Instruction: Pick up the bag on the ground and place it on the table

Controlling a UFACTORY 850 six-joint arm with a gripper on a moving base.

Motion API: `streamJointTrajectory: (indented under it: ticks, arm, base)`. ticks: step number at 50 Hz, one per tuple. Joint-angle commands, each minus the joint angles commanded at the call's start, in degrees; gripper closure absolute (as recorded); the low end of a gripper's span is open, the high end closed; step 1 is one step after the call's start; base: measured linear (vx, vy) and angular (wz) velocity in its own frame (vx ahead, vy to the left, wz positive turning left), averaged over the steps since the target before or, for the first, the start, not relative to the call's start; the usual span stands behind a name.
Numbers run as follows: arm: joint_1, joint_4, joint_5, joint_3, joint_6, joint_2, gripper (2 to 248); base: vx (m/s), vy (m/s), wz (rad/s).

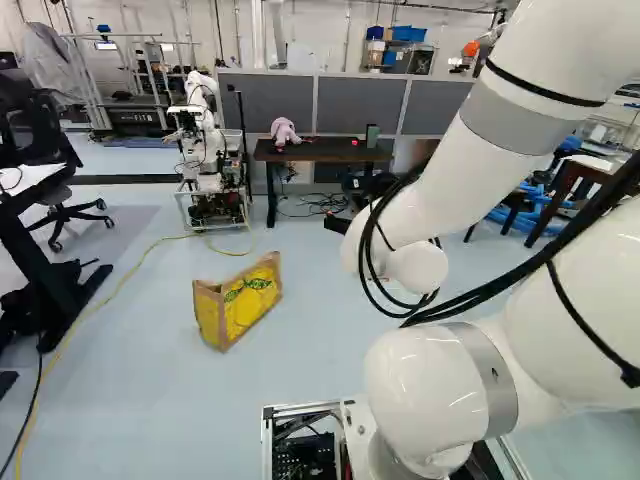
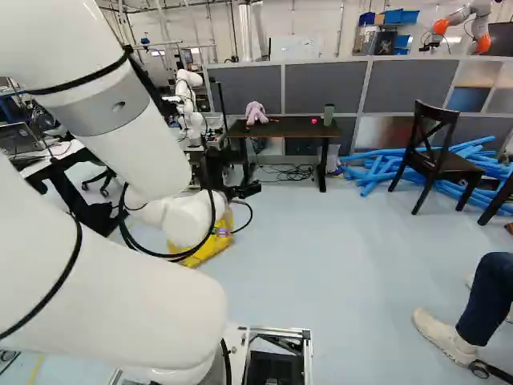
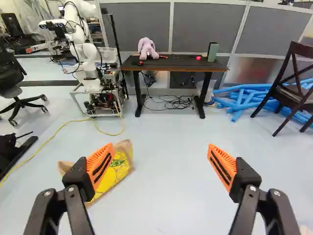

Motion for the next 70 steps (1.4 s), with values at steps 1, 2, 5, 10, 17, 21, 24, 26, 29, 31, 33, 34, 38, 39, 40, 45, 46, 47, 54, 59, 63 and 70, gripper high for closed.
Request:
streamJointTrajectory:
  ticks: [1,2,5,10,17,21,24,26,29,31,33,34,38,39,40,45,46,47,54,59,63,70]
  arm:
    - [0.0,0.0,0.0,0.0,0.0,0.0,3]
    - [0.0,0.0,0.0,0.0,0.0,0.0,3]
    - [0.0,0.0,0.0,0.0,0.0,0.0,3]
    - [0.0,0.0,0.0,0.0,0.0,0.0,3]
    - [0.0,0.0,0.0,0.0,0.0,0.0,3]
    - [0.0,0.0,0.0,0.0,0.0,0.0,3]
    - [0.0,0.0,0.0,0.0,0.0,0.0,3]
    - [0.0,0.0,0.0,0.0,0.0,0.0,3]
    - [0.0,0.0,0.0,0.0,0.0,0.0,3]
    - [0.0,0.0,0.0,0.0,0.0,0.0,3]
    - [0.0,0.0,0.0,0.0,0.0,0.0,3]
    - [0.0,0.0,0.0,0.0,0.0,0.0,3]
    - [0.0,0.0,0.0,0.0,0.0,0.0,3]
    - [0.0,0.0,0.0,0.0,0.0,0.0,3]
    - [0.0,0.0,0.0,0.0,0.0,0.0,3]
    - [0.0,0.0,0.0,0.0,0.0,0.0,3]
    - [0.0,0.0,0.0,0.0,0.0,0.0,3]
    - [0.0,0.0,0.0,0.0,0.0,0.0,3]
    - [0.0,0.0,0.0,0.0,0.0,0.0,3]
    - [0.0,0.0,0.0,0.0,0.0,0.0,3]
    - [0.0,0.0,0.0,0.0,0.0,0.0,3]
    - [0.0,0.0,0.0,0.0,0.0,0.0,3]
  base:
    - [0.166,-0.001,-0.001]
    - [0.16,-0.003,-0.004]
    - [0.169,0.003,0.021]
    - [0.164,0.028,0.122]
    - [0.159,0.037,0.166]
    - [0.165,0.041,0.178]
    - [0.172,0.035,0.175]
    - [0.162,0.031,0.164]
    - [0.171,0.041,0.176]
    - [0.158,0.042,0.166]
    - [0.16,0.035,0.168]
    - [0.183,0.039,0.194]
    - [0.153,0.037,0.166]
    - [0.171,0.044,0.189]
    - [0.169,0.043,0.186]
    - [0.142,0.037,0.161]
    - [0.143,0.043,0.18]
    - [0.14,0.05,0.202]
    - [0.146,0.043,0.189]
    - [0.142,0.05,0.194]
    - [0.149,0.042,0.199]
    - [0.141,0.044,0.186]
